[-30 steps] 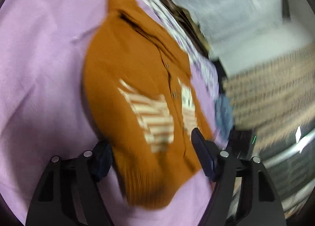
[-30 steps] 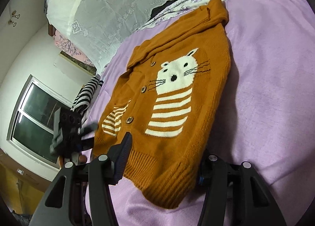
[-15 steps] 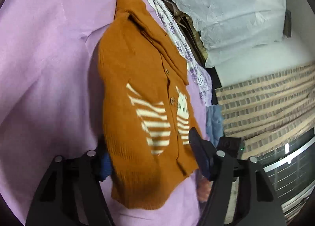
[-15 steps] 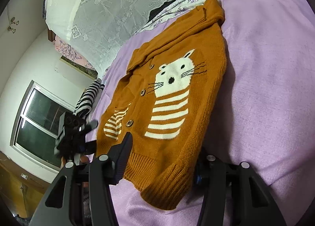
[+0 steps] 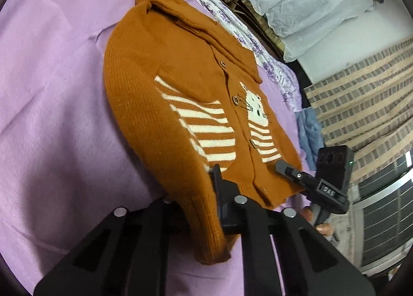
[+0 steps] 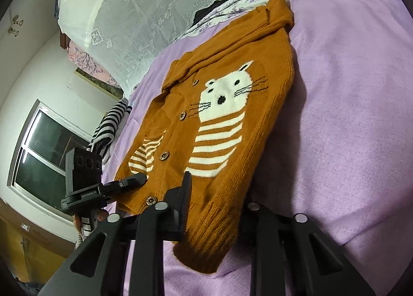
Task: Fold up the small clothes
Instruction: 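Close both tools on the ribbed cardigan hem, then lift the hem with both tools, fold it over toward the collar, release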
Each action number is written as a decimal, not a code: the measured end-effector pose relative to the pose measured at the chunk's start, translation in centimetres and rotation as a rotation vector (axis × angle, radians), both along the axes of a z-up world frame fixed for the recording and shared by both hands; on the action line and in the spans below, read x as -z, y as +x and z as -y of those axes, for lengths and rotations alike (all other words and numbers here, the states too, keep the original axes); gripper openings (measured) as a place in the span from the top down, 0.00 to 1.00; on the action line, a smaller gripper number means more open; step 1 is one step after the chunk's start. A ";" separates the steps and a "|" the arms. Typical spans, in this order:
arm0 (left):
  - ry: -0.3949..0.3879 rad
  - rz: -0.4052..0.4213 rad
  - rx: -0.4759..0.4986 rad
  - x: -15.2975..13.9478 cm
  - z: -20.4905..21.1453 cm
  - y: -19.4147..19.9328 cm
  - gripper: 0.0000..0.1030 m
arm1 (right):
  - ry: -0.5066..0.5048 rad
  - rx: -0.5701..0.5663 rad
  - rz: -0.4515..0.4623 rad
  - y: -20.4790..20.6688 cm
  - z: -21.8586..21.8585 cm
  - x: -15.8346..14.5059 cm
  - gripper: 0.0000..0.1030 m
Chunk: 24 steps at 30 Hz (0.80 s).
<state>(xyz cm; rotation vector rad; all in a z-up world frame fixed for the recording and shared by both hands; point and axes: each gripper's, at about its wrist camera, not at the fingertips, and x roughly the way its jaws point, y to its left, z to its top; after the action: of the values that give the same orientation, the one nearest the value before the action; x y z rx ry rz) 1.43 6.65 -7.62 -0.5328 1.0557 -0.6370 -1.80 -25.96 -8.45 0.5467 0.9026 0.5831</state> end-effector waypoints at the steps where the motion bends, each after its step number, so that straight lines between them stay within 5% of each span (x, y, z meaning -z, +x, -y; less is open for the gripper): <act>1: 0.018 0.014 0.000 -0.3 0.0 -0.1 0.91 | 0.003 0.004 0.012 -0.1 0.1 -0.3 0.93; 12: 0.130 0.211 0.003 -6.0 1.3 0.9 0.92 | -0.015 0.012 0.093 0.8 0.5 -4.1 0.94; 24: 0.168 0.283 -0.027 -8.8 2.2 4.7 0.92 | -0.006 0.024 0.090 5.5 0.6 -7.0 0.94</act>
<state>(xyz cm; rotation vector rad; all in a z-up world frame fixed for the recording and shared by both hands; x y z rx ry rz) 6.13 4.47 1.13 -0.2999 0.8240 -0.5752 3.74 -26.54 -1.45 0.5211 0.8110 0.5783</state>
